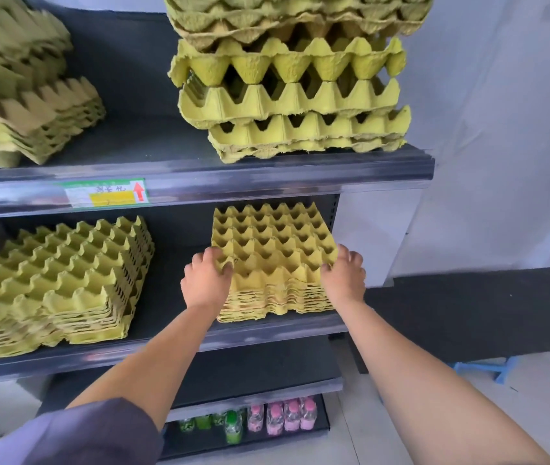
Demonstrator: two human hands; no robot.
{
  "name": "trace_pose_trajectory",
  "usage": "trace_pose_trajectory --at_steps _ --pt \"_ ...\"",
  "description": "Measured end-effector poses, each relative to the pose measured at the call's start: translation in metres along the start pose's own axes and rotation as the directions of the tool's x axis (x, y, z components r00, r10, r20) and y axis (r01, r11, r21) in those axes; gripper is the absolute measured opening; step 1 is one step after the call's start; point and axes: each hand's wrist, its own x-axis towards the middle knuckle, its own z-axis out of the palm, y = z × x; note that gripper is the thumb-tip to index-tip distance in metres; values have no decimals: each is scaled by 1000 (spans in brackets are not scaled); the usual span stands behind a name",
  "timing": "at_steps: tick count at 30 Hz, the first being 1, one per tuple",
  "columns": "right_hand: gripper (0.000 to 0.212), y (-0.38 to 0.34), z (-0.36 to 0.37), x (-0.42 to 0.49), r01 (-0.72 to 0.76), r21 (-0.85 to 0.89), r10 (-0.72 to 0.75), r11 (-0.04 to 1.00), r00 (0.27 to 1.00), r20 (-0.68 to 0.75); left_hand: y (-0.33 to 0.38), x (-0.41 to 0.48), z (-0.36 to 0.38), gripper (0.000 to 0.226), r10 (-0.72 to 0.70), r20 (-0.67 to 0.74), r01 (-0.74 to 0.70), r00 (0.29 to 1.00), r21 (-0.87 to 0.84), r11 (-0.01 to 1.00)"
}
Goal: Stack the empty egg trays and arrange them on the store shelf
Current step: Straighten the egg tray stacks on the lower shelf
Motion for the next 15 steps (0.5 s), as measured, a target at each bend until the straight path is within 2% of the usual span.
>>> trace_pose_trajectory --at_steps 6,10,15 --pt "38 -12 -39 -27 267 -156 -278 951 959 -54 17 -27 -47 24 80 -52 -78 995 48 996" --pt "37 -15 -67 -48 441 -246 -475 863 874 -102 28 -54 -80 16 159 -62 -149 985 145 978" --pt "33 -43 -96 -76 619 -217 -654 755 735 -179 37 -85 -131 24 259 -137 -213 956 283 935"
